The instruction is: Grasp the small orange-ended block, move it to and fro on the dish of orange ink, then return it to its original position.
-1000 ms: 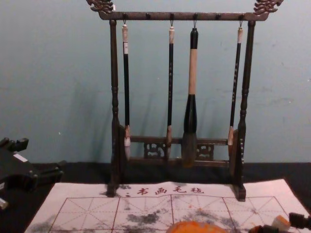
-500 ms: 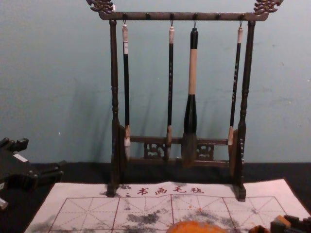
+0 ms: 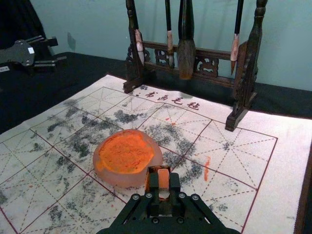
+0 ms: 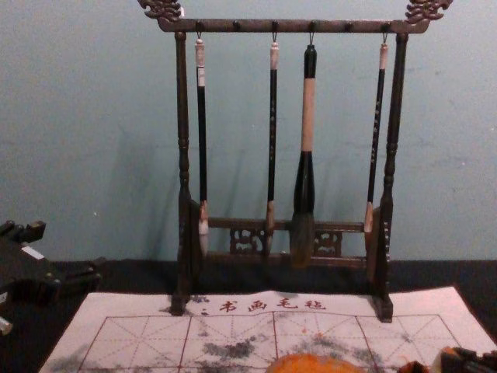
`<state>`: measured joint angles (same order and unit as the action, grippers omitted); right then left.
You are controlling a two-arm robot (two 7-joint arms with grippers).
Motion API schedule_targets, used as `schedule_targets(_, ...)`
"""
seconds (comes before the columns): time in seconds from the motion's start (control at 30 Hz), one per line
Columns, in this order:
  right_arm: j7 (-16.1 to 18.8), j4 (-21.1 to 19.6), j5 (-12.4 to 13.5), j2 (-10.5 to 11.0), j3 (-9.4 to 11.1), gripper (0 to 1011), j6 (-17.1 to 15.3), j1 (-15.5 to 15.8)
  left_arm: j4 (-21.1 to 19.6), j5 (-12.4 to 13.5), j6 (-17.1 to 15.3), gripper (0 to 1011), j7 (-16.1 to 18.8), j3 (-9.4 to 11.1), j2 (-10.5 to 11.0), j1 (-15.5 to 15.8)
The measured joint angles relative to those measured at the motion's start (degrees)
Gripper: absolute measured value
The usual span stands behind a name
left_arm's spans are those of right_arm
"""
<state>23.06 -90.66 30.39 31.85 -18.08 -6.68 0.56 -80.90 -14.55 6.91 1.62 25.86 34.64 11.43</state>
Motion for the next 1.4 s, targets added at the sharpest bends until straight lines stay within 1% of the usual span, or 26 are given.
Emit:
schedule_targets(0.5,0.01,0.00,0.00,0.00,0.00,78,0.00,0.00,0.00,0.00,0.00,1001,0.00,0.00,0.00,0.00)
schedule_targets(0.93,0.02,-1.14,-1.06,0.04,0.59,78,1.05,0.40,0.00,0.00,0.00,1001,0.00,0.00,0.00,0.00)
schedule_targets(1.13,0.01,-2.05,-1.65,0.14,1.20,78,1.60,0.42,0.00,0.00,0.00,1001,0.00,0.00,0.00,0.00)
schedule_targets(1.4,0.10,-5.15,-1.55,0.97,2.76,78,1.35,-0.62,0.00,0.00,0.00,1002,0.00,0.00,0.00,0.00)
